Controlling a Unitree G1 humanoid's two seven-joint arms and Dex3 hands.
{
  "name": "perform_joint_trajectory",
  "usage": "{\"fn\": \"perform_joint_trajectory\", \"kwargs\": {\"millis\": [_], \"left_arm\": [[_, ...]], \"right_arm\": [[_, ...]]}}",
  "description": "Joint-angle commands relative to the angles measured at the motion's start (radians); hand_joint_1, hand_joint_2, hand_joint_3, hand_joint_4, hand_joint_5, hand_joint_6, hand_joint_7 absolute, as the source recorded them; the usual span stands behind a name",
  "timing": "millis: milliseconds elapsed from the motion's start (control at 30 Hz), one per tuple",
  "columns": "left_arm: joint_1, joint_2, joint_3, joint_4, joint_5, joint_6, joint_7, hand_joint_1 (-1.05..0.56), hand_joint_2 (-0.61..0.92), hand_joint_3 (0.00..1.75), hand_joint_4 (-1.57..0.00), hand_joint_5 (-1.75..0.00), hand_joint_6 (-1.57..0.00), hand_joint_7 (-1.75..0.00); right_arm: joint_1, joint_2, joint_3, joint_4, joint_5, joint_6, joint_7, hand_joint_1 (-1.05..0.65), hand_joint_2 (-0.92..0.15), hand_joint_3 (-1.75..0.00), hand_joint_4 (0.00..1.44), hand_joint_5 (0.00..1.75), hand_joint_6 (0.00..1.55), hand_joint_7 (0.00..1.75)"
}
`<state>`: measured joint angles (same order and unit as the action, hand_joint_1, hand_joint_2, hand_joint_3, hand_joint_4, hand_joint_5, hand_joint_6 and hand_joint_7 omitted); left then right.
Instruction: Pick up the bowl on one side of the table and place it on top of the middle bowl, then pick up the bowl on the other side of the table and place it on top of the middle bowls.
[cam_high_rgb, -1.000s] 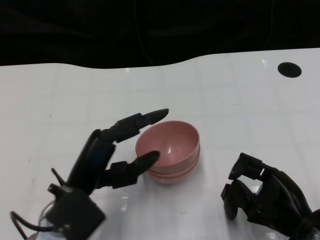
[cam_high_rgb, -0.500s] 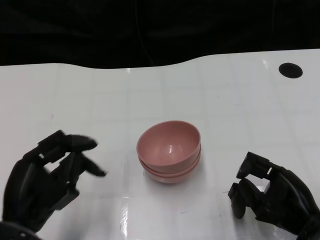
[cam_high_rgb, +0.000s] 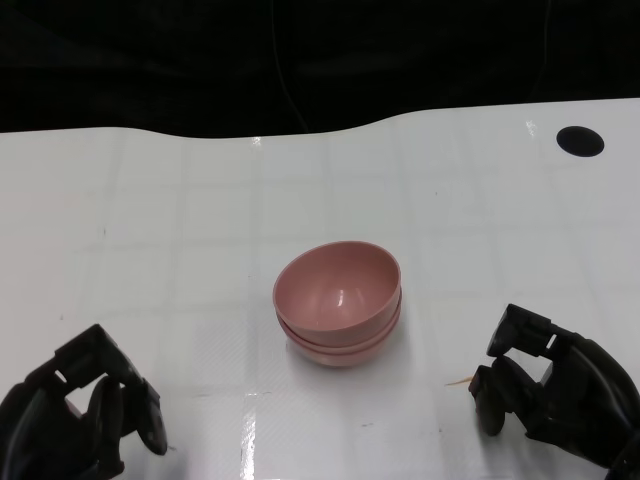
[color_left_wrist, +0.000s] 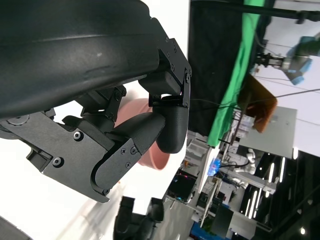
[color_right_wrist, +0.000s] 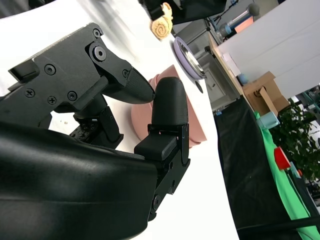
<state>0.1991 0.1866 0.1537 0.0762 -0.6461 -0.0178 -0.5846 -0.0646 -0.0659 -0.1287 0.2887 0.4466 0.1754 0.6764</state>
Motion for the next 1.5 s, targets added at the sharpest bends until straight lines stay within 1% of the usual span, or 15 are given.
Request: {"fn": "perform_joint_trajectory", "kwargs": {"millis": [33,200,400,600,767,867,1033,1167,1333,1500], "left_arm": [[-0.008,-0.005,0.024,0.043,0.013,-0.01,-0.034,-0.11,0.54,1.39,-0.87,-1.75,-0.7,-1.75],[-0.005,-0.033,0.024,0.035,0.036,-0.019,-0.032,-0.11,0.53,1.41,-0.88,-1.75,-0.71,-1.75],[-0.003,-0.048,0.009,0.04,0.099,-0.066,-0.045,-0.12,0.5,1.42,-0.85,-1.75,-0.7,-1.75],[0.008,-0.063,0.015,0.011,0.122,-0.068,-0.023,-0.12,0.51,1.41,-0.86,-1.75,-0.7,-1.75],[0.008,-0.073,0.017,0.014,0.125,-0.063,-0.025,-0.11,0.51,1.4,-0.85,-1.75,-0.7,-1.75],[0.014,-0.078,0.013,-0.003,0.145,-0.055,0.003,-0.13,0.51,1.37,-0.84,-1.75,-0.68,-1.75],[0.011,-0.084,0.014,0.006,0.15,-0.065,0.004,-0.12,0.53,1.35,-0.83,-1.75,-0.67,-1.75],[0.017,-0.087,0.012,-0.007,0.159,-0.054,0.023,-0.12,0.53,1.35,-0.83,-1.75,-0.68,-1.75],[0.006,-0.093,0.018,0.017,0.147,-0.06,0.004,-0.11,0.53,1.35,-0.84,-1.75,-0.69,-1.75],[0.01,-0.099,0.018,0.004,0.156,-0.054,0.025,-0.11,0.52,1.37,-0.84,-1.75,-0.69,-1.75]], "right_arm": [[0.005,-0.016,-0.012,-0.005,0.003,-0.012,-0.002,-0.2,-0.5,-1.22,0.93,1.75,0.71,1.63],[0.012,-0.021,-0.007,-0.008,-0.009,-0.019,0.002,-0.2,-0.51,-1.21,0.93,1.75,0.72,1.63],[0.013,-0.023,-0.011,0.002,-0.01,-0.029,0.006,-0.19,-0.52,-1.19,0.93,1.75,0.72,1.62],[0.009,-0.026,-0.022,0.006,0.009,-0.009,0.008,-0.18,-0.53,-1.19,0.93,1.75,0.72,1.61],[0.011,-0.027,-0.029,0.005,0.011,-0.008,0.006,-0.18,-0.52,-1.2,0.92,1.75,0.73,1.6],[0.009,-0.032,-0.03,0.008,0.013,-0.003,0.013,-0.19,-0.52,-1.21,0.92,1.75,0.73,1.6],[0.009,-0.033,-0.03,0.012,0.011,-0.006,0.016,-0.19,-0.52,-1.21,0.92,1.75,0.72,1.61],[0.011,-0.031,-0.03,0.01,0.011,-0.007,0.014,-0.19,-0.52,-1.21,0.92,1.75,0.72,1.61],[0.007,-0.032,-0.031,0.017,0.011,-0.01,0.018,-0.18,-0.51,-1.22,0.92,1.75,0.72,1.61],[0.008,-0.029,-0.03,0.016,0.006,-0.009,0.007,-0.18,-0.5,-1.22,0.92,1.75,0.73,1.61]]}}
